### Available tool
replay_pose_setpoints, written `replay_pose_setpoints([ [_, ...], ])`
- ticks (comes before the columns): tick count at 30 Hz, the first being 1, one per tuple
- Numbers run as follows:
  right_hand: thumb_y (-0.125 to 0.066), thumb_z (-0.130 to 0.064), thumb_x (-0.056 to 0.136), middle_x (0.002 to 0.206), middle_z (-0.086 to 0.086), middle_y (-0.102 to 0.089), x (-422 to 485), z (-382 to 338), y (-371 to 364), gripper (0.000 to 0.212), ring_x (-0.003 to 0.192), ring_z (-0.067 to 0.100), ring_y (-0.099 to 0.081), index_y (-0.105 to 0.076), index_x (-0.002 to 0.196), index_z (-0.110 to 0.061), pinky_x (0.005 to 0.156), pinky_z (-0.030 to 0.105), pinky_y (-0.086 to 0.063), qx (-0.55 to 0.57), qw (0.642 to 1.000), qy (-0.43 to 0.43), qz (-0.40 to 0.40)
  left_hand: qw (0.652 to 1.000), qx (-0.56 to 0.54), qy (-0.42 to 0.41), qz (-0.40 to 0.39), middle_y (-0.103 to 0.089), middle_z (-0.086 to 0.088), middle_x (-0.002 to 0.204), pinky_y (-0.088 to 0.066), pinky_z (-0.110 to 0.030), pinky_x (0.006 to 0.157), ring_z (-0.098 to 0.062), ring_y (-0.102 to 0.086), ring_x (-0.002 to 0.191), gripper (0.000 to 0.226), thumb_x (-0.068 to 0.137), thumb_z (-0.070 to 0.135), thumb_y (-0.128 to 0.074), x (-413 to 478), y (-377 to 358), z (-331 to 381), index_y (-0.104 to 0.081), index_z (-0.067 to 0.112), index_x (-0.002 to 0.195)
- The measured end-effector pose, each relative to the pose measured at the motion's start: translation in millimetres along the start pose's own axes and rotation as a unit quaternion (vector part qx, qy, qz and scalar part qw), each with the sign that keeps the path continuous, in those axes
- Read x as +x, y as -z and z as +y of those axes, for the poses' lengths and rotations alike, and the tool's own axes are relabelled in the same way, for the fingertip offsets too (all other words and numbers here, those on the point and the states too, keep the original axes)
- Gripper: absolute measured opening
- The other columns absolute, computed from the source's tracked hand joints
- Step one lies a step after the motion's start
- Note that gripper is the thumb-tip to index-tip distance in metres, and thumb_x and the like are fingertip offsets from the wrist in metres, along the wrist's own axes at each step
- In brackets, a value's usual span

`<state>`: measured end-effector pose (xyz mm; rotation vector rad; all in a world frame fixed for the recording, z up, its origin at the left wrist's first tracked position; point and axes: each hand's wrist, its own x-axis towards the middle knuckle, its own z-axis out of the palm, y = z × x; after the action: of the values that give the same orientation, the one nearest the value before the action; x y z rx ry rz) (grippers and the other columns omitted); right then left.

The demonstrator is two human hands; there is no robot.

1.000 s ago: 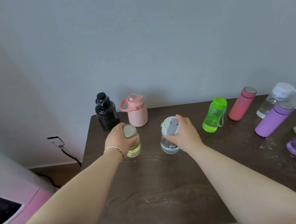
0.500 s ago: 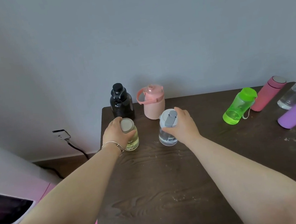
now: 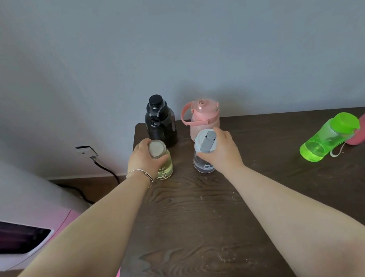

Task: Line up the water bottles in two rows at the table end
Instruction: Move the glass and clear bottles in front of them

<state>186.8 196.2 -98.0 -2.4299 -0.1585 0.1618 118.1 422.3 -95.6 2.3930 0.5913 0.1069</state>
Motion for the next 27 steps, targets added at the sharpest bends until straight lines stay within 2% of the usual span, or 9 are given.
replay_pose_setpoints([
  [8, -0.082, -0.046, 0.070, 0.125, 0.001, -0.044, 7.1, 2.2, -4.9, 0.082, 0.114, 0.020, -0.052, -0.035, 0.134, -0.027, 0.085, 0.037, -0.055, -0.016, 0.999, 0.034, -0.002, 1.000, -0.001, 0.006, -0.005, -0.060, -0.005, 0.125, -0.044, -0.031, 0.085, -0.027, -0.058, 0.109, 0.073, 0.072, 0.047, -0.076, 13.3, -6.2, 4.4, -0.049, 0.018, 0.133],
  [13, -0.083, -0.043, 0.070, 0.128, 0.003, -0.045, 7.8, 7.9, -1.6, 0.081, 0.113, 0.020, -0.052, -0.037, 0.134, -0.025, 0.080, 0.034, -0.054, -0.032, 0.998, 0.056, -0.003, 1.000, -0.011, 0.011, -0.004, -0.060, -0.006, 0.125, -0.046, -0.033, 0.087, -0.028, -0.058, 0.109, 0.074, 0.070, 0.046, -0.077, 20.3, -6.9, 10.3, -0.050, 0.018, 0.133],
  [16, -0.083, -0.043, 0.069, 0.129, 0.002, -0.044, 9.5, 11.3, -0.5, 0.084, 0.116, 0.019, -0.052, -0.035, 0.135, -0.027, 0.085, 0.037, -0.056, -0.031, 0.998, 0.057, -0.007, 1.000, -0.008, 0.013, -0.011, -0.060, -0.005, 0.126, -0.047, -0.034, 0.088, -0.028, -0.058, 0.109, 0.075, 0.069, 0.048, -0.077, 22.9, -8.1, 12.7, -0.049, 0.019, 0.133],
  [22, -0.085, -0.041, 0.069, 0.133, 0.000, -0.043, 13.9, 14.9, 3.9, 0.087, 0.121, 0.018, -0.048, -0.032, 0.138, -0.029, 0.090, 0.033, -0.053, -0.038, 0.997, 0.066, -0.030, 1.000, 0.000, 0.007, -0.026, -0.055, -0.007, 0.133, -0.046, -0.036, 0.092, -0.029, -0.056, 0.114, 0.078, 0.073, 0.045, -0.078, 21.9, -5.8, 14.4, -0.045, 0.018, 0.138],
  [27, -0.084, -0.039, 0.071, 0.139, 0.001, -0.037, 13.5, 14.6, 4.6, 0.092, 0.127, 0.019, -0.043, -0.027, 0.142, -0.030, 0.096, 0.038, -0.053, -0.044, 0.994, 0.072, -0.064, 1.000, -0.003, 0.002, -0.028, -0.049, -0.009, 0.139, -0.044, -0.035, 0.095, -0.029, -0.053, 0.119, 0.080, 0.077, 0.041, -0.076, 17.1, -5.7, 17.6, -0.039, 0.015, 0.143],
])
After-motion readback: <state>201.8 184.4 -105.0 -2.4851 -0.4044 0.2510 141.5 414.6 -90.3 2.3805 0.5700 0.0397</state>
